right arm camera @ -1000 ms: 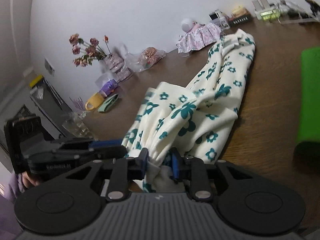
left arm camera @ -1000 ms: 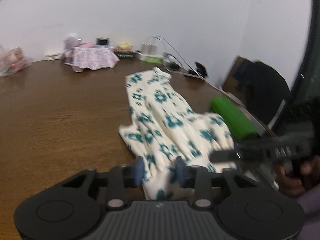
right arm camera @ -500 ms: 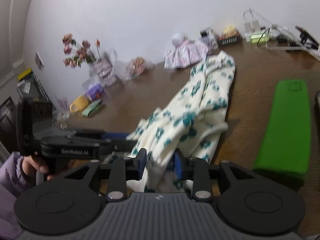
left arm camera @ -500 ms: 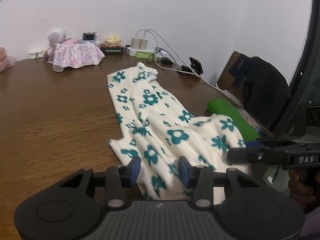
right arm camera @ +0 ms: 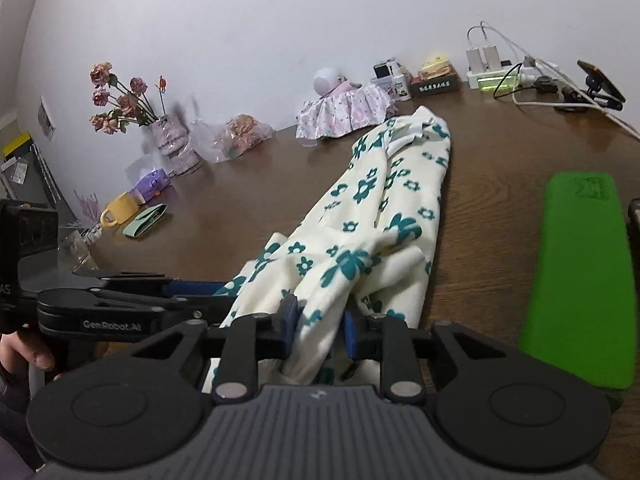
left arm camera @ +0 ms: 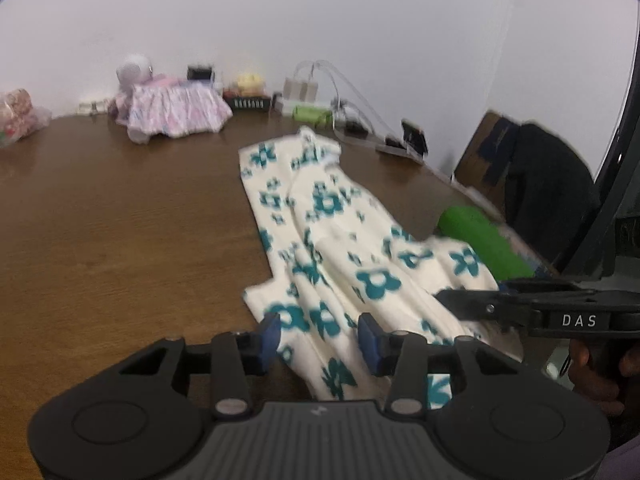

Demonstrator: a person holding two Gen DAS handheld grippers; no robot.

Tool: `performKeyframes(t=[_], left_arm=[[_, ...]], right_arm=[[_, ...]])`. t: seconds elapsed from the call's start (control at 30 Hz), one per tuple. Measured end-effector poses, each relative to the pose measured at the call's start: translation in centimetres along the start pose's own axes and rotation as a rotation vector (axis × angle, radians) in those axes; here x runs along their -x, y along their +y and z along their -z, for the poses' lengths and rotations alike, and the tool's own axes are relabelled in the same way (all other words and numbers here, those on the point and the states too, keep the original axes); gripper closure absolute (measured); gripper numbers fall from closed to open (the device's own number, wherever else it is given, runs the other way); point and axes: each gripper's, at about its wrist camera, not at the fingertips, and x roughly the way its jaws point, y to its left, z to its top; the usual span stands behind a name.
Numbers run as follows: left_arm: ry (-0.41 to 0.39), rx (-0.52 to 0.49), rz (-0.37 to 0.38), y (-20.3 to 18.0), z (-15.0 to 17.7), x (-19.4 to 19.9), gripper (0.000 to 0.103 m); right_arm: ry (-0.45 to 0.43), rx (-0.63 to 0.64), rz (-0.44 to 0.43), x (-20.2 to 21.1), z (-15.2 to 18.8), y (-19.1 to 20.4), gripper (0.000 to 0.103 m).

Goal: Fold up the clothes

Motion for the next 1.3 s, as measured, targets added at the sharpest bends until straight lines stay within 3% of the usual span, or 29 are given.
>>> performKeyframes(t=[0.1, 0.2, 0.23, 0.3, 0.33, 0.37, 0.47, 0.53, 0.63, 0.83, 1.13, 1.23, 1.3], left_arm=[[-0.01, 0.049, 0.026, 0.8, -0.5, -0.1, 0.05], [0.033, 0.08, 0.056, 0.8, -0.7, -1.5, 0.054], [0.046, 0.078, 0.056, 0.7, -0.6, -1.8, 0.066], [0.065, 0.073, 0.054, 0.4, -0.6, -2.5, 0.076], [0.068, 0.083, 0.07, 0.4, -0.6, -2.5, 0.091], [0.071, 0.096, 0.092, 0.6, -0.6, -2.4, 0.099], [0.036, 0.126, 0.134, 0.6, -0.7, -1.7, 0.1], [-0.021, 0.163, 0.224, 0.6, -0.9, -0.8, 0.101], [-0.11, 0.218, 0.419, 0.7, -1.3, -0.1, 0.101], [0.056, 0.311, 0.244, 2.3, -0.7, -4.9, 0.099], [0.032, 0.296, 0.19, 2.7, -0.1, -4.7, 0.096], [0.026, 0.286, 0.175, 2.7, -0.2, -4.1, 0.093], [0.001, 0.267, 0.152, 2.6, -0.6, -3.0, 0.084]], right_arm=[[-0.048, 0.004, 0.009, 0.9, -0.6, 0.3, 0.079], [-0.029, 0.017, 0.044, -0.2, -0.7, 0.7, 0.081], [-0.011, 0.016, 0.06, -0.8, -0.5, 0.8, 0.082], [-0.004, 0.014, 0.067, -1.1, -0.2, 0.8, 0.083], [-0.002, 0.013, 0.069, -1.2, 0.0, 0.9, 0.083], [-0.002, 0.011, 0.07, -1.1, 0.1, 0.8, 0.082], [-0.005, 0.006, 0.07, -0.9, 0.2, 0.8, 0.082], [-0.006, 0.008, 0.068, -0.7, 0.3, 0.8, 0.082], [-0.026, 0.015, 0.061, 0.0, 0.2, 0.8, 0.083], [-0.008, -0.017, 0.058, -0.2, 0.1, -0.1, 0.082], [-0.13, 0.016, 0.084, 1.7, -1.7, 0.4, 0.082], [-0.055, 0.047, 0.077, -0.2, -1.4, 1.1, 0.09], [0.022, 0.047, 0.108, -2.4, -0.5, 1.0, 0.09]])
